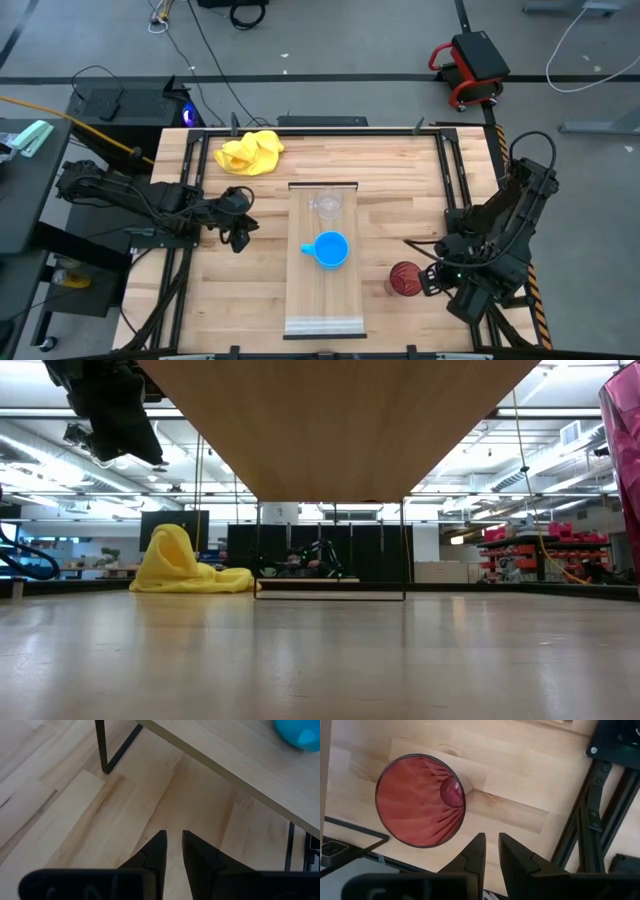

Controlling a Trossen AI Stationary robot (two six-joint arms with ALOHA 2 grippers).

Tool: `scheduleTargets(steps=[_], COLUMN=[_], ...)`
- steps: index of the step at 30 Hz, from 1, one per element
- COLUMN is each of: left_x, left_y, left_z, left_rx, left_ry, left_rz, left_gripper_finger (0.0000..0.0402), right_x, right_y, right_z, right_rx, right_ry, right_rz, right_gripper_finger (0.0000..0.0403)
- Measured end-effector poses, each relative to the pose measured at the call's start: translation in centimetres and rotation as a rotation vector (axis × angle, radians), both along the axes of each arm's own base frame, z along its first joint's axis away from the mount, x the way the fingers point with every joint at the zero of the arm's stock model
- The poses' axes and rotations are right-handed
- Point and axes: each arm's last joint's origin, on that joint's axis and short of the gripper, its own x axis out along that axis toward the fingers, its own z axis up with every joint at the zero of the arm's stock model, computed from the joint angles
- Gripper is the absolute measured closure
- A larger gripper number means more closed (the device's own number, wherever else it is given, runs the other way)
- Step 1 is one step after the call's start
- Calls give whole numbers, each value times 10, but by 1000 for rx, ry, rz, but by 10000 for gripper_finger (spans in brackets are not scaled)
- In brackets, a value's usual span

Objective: Stack small to large cups/mugs on shelf
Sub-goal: Put the red cup on the shelf

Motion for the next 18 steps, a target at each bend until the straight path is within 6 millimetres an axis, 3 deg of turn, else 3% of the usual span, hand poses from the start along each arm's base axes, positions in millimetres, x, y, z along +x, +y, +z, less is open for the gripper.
scheduleTargets(steps=[11, 18], left_x=[0, 0], left_y=[0, 1], left_z=[0, 0], left_rx=[10, 18], left_ry=[-2, -4], left_rz=[11, 18], left_gripper_finger=[336, 339], right_x=[2, 15], right_y=[-1, 0], right_z=[-1, -24], right_rx=[13, 45], right_ry=[18, -6], right_rz=[-3, -32], right_gripper_finger=[311, 280])
